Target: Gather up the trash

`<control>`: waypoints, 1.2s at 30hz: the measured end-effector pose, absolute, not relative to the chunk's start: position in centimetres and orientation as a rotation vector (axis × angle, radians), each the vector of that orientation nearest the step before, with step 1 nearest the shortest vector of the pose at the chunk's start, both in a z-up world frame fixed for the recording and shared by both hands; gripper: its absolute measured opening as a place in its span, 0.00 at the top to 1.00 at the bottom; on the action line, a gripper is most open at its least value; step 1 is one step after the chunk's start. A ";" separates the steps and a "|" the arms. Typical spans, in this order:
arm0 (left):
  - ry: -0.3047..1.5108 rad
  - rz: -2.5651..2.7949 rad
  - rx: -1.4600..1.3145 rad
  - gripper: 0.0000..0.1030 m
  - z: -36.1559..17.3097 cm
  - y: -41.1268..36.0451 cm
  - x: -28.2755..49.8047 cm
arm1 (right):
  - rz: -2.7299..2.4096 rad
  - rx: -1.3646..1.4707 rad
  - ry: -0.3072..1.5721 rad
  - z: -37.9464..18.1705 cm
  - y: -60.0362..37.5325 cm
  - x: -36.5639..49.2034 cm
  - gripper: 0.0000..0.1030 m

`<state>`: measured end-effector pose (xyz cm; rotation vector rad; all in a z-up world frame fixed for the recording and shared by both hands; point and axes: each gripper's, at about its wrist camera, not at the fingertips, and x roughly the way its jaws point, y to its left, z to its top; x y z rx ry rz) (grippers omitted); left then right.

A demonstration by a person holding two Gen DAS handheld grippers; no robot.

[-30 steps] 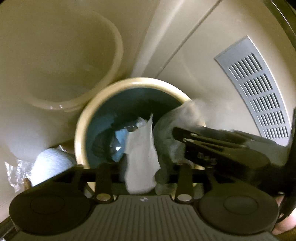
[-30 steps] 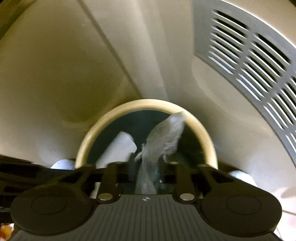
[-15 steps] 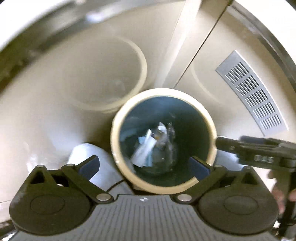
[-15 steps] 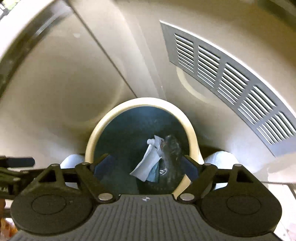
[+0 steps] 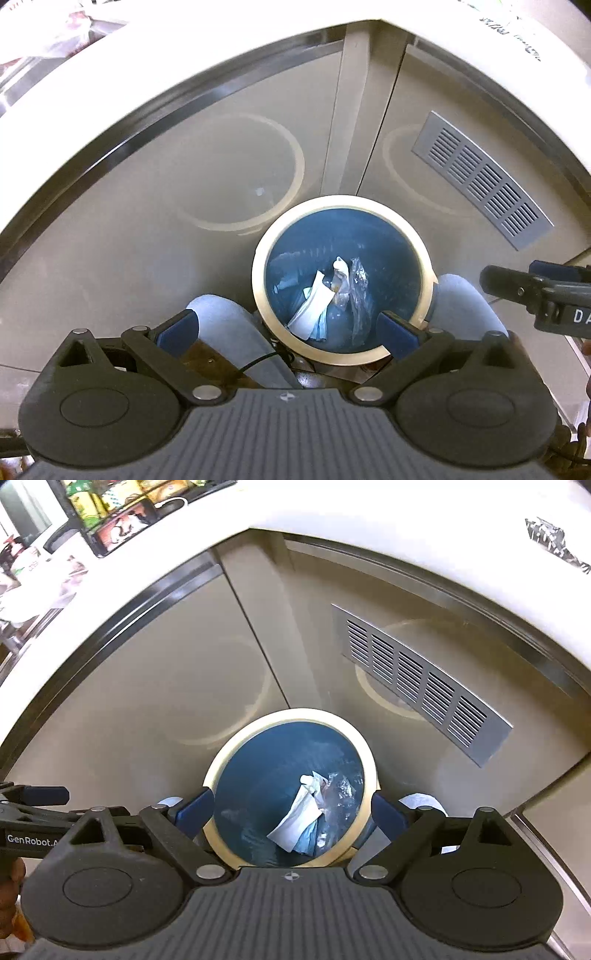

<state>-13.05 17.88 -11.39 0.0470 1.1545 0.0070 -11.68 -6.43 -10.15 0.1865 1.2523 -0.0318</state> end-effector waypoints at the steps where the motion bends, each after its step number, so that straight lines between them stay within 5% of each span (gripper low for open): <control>1: 1.149 0.007 0.052 0.01 -11.3 17.7 -13.2 | -0.029 0.184 1.246 -9.9 -6.4 -11.9 0.09; 36: 1.219 -0.235 0.309 0.01 -12.6 12.2 -16.1 | -0.057 0.243 1.215 -9.5 -6.9 -13.4 0.08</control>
